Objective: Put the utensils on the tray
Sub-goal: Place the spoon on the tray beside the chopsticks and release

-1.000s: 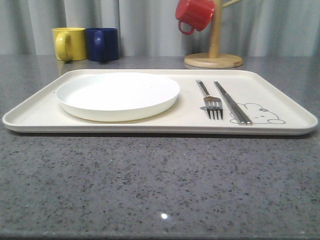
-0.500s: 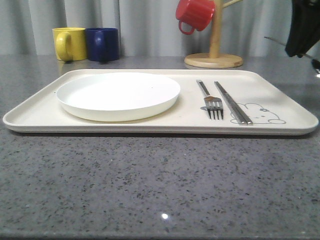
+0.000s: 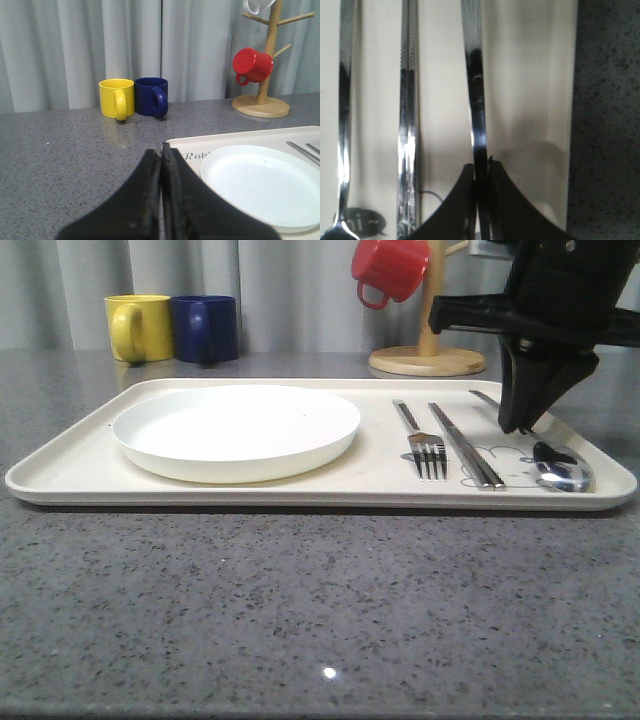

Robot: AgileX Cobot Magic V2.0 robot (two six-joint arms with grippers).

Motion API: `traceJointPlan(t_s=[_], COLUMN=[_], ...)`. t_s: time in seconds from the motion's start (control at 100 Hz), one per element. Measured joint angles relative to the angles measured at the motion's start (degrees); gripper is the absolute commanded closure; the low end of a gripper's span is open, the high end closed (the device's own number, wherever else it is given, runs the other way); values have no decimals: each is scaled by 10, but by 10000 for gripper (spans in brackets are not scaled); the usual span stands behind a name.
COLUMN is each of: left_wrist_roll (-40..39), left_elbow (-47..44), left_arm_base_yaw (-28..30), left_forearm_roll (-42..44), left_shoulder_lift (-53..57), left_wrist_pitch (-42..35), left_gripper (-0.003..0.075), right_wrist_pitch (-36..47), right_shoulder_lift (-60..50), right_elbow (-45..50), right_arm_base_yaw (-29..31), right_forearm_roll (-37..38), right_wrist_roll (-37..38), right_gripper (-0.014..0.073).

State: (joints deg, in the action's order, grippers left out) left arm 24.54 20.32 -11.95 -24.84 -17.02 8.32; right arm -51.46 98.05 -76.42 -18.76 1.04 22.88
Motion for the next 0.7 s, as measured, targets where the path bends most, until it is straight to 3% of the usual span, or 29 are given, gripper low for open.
traceJointPlan(t_s=[0.36, 0.7], left_wrist_roll=[0, 0], left_elbow=[0, 0], left_arm_base_yaw=[0, 0], left_forearm_roll=[0, 0], left_shoulder_lift=[0, 0], left_wrist_pitch=[0, 0], left_gripper=[738, 738], right_wrist_pitch=[4, 17], right_shoulder_lift=[7, -13], right_elbow=[0, 0], right_arm_base_yaw=[0, 0], right_forearm_roll=[0, 11], right_wrist_roll=[0, 0], right_gripper=[338, 333])
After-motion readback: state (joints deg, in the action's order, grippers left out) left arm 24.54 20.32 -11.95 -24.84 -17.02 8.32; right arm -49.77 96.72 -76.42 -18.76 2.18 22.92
